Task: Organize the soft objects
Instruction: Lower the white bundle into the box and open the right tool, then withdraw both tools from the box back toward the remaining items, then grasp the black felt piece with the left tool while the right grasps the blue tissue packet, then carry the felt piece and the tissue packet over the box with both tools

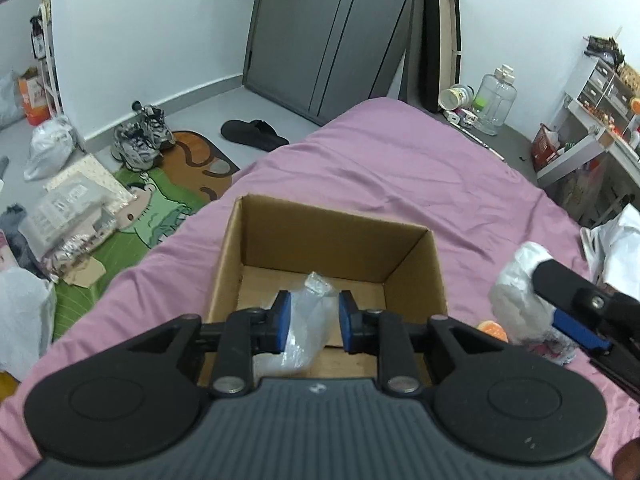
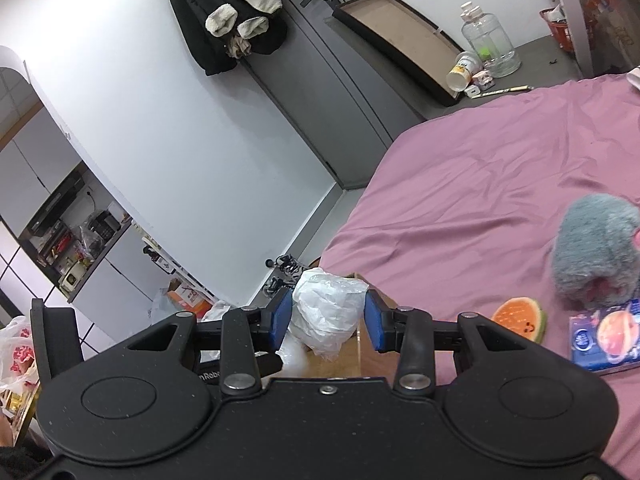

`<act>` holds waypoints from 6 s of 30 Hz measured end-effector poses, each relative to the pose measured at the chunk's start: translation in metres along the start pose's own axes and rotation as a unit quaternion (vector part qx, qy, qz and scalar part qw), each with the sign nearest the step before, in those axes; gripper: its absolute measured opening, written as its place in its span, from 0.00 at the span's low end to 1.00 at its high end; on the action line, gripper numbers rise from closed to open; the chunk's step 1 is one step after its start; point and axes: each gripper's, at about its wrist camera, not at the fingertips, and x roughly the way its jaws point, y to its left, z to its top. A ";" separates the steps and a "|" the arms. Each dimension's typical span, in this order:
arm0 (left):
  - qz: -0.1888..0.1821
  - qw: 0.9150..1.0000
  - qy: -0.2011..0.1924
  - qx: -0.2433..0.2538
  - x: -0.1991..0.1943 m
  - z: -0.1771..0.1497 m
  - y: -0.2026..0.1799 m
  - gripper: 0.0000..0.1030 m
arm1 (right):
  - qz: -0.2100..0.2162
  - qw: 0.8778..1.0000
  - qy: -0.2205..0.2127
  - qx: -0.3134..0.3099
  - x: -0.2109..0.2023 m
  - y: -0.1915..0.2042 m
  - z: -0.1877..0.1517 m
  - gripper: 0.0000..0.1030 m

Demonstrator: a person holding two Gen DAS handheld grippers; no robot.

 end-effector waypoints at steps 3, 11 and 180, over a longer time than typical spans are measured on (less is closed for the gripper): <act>0.011 1.000 0.000 -0.002 0.000 -0.001 0.004 0.22 | 0.002 1.000 0.003 0.005 0.008 0.003 0.000 0.38; 0.026 1.000 -0.001 -0.017 -0.010 0.007 0.011 0.44 | 0.001 1.000 0.015 0.003 0.025 0.013 -0.003 0.38; 0.031 0.997 0.074 -0.002 0.043 -0.106 -0.188 0.21 | -0.077 0.967 0.238 0.052 -0.028 -0.174 0.023 0.20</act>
